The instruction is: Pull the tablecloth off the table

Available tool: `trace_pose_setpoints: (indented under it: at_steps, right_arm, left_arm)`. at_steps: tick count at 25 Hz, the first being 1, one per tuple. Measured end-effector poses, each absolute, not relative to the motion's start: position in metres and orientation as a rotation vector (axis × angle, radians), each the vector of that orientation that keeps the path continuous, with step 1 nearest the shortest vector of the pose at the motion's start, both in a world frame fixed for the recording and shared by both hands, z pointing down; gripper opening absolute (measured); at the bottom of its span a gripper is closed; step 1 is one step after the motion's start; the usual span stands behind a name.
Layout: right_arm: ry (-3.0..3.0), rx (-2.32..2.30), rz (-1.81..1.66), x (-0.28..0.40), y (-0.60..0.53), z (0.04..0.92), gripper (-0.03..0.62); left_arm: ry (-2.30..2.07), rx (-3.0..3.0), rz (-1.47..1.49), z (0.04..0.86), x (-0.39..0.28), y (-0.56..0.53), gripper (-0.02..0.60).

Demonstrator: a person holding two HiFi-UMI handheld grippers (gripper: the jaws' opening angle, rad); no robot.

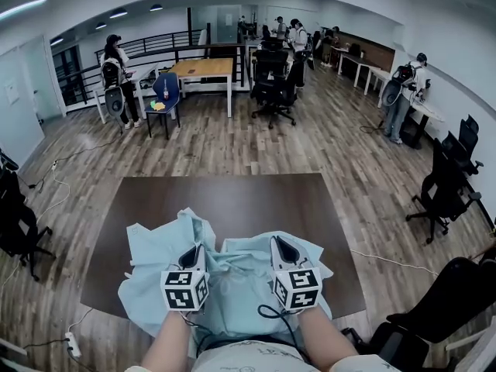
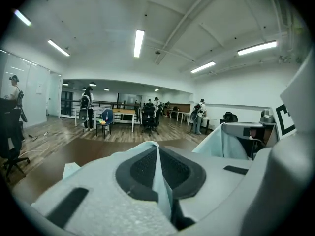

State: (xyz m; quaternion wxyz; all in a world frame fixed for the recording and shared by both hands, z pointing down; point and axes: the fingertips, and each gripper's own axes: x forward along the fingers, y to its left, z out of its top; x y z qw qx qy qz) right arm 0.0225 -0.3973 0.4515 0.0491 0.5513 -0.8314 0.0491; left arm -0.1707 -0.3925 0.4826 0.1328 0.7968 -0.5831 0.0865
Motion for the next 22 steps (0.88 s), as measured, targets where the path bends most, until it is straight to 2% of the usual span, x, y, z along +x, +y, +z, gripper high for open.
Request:
trace_pose_setpoints:
  at_steps: [7, 22]
  right_arm:
    - [-2.602, 1.678, 0.019, 0.005, -0.383, 0.406, 0.018]
    - [-2.546, 1.711, -0.020, 0.006, -0.370, 0.410, 0.017]
  left_arm:
    - [-1.699, 2.483, 0.165, 0.423, -0.134, -0.382, 0.011]
    - [-1.696, 2.462, 0.165, 0.432, -0.134, -0.372, 0.011]
